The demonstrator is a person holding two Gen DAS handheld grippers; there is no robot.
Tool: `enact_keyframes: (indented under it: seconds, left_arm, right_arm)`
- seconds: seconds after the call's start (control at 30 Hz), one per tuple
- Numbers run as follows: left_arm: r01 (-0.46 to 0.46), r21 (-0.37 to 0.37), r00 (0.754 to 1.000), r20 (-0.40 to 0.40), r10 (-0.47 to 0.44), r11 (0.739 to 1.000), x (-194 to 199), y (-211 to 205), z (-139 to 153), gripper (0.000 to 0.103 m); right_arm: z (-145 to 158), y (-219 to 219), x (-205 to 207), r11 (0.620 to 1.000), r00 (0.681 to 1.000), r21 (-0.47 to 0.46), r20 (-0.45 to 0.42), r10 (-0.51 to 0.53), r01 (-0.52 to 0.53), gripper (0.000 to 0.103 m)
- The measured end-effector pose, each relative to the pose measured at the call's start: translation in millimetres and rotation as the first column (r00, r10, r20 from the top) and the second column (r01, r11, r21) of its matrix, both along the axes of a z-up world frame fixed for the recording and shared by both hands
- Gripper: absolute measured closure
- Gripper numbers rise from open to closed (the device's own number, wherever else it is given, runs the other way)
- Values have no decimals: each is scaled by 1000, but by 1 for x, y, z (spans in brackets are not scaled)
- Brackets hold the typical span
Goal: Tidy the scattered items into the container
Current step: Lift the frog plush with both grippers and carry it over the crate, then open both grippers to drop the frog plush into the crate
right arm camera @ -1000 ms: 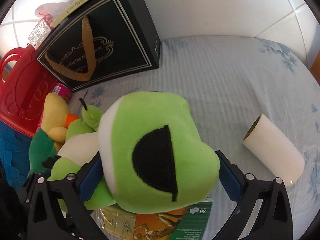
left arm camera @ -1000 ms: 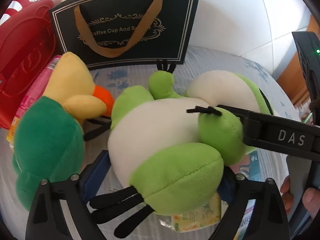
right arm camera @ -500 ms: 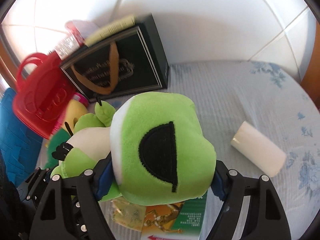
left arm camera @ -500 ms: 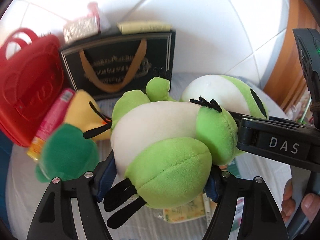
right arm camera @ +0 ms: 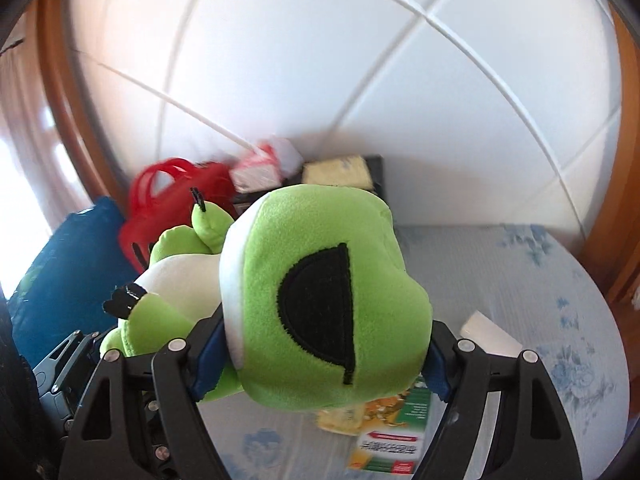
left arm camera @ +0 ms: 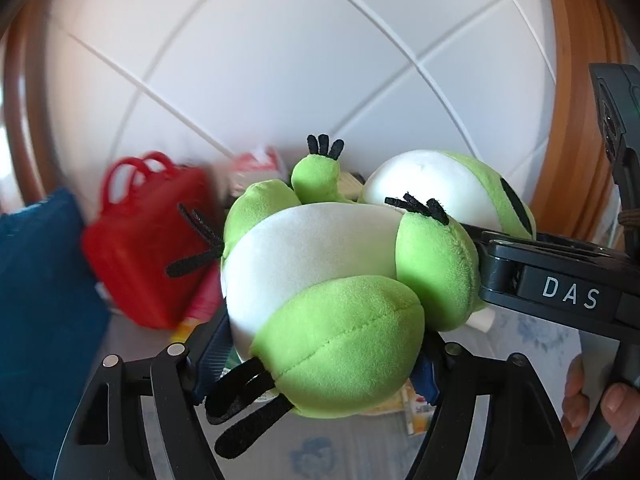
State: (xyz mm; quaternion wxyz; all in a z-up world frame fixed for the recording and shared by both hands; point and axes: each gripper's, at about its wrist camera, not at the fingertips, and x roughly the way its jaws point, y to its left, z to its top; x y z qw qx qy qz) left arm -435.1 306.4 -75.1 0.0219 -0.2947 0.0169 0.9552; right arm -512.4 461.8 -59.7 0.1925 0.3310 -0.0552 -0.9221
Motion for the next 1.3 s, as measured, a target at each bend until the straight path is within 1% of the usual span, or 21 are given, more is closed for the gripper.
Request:
enact_keyframes:
  seconds: [0.13, 0.2, 0.3, 0.47, 0.6, 0.7, 0.77, 0.8, 0.9, 0.97, 1.03, 1.1, 1.17, 1.23, 1.3]
  left_arm:
    - [-67, -9, 995, -69, 66, 998, 39, -47, 38, 27]
    - [-103, -5, 990, -95, 102, 995, 58, -75, 52, 27]
    - [-159, -2, 979, -128, 158, 987, 85, -122, 68, 27]
    - [-232, -8, 959, -168, 227, 973, 129, -214, 93, 27]
    - [-303, -30, 940, -175, 294, 952, 159, -295, 103, 26]
    - [-358, -43, 923, -164, 347, 933, 174, -355, 101, 26]
    - [-396, -46, 911, -144, 386, 917, 182, -394, 97, 25]
    - [-414, -46, 905, -127, 406, 909, 185, -413, 94, 25]
    - [-466, -55, 885, -57, 463, 883, 192, -460, 82, 25]
    - [-498, -70, 866, 12, 500, 864, 193, -484, 70, 25]
    - [-523, -79, 846, 74, 528, 849, 194, -503, 55, 25]
    - [-533, -82, 835, 109, 539, 842, 197, -514, 45, 25]
    - [-530, -86, 837, 106, 537, 843, 202, -518, 41, 22]
    - [-524, -76, 843, 99, 529, 848, 198, -521, 43, 21]
    - [-516, -59, 850, 91, 519, 855, 198, -511, 47, 20]
  right_arm:
    - [42, -43, 31, 996, 994, -19, -64, 88, -90, 24]
    - [58, -67, 45, 992, 988, -21, -96, 120, -123, 24]
    - [80, -116, 69, 983, 975, -14, -133, 181, -184, 24]
    - [104, -206, 104, 965, 949, -20, -189, 254, -262, 24]
    - [111, -285, 124, 942, 927, -36, -196, 321, -334, 24]
    - [109, -346, 136, 921, 907, -46, -198, 372, -388, 24]
    - [104, -389, 145, 900, 892, -60, -181, 415, -431, 24]
    - [101, -401, 148, 891, 885, -66, -171, 433, -449, 24]
    - [89, -455, 153, 863, 861, -57, -128, 492, -502, 24]
    - [77, -484, 155, 843, 843, -41, -78, 533, -537, 23]
    - [62, -512, 155, 823, 824, -27, -13, 567, -567, 23]
    - [48, -526, 157, 809, 808, -18, 40, 588, -588, 23]
    - [38, -539, 159, 802, 799, 10, 88, 595, -598, 21]
    - [36, -542, 159, 807, 804, 18, 102, 586, -590, 19]
    - [38, -540, 158, 817, 813, 18, 109, 572, -577, 17]
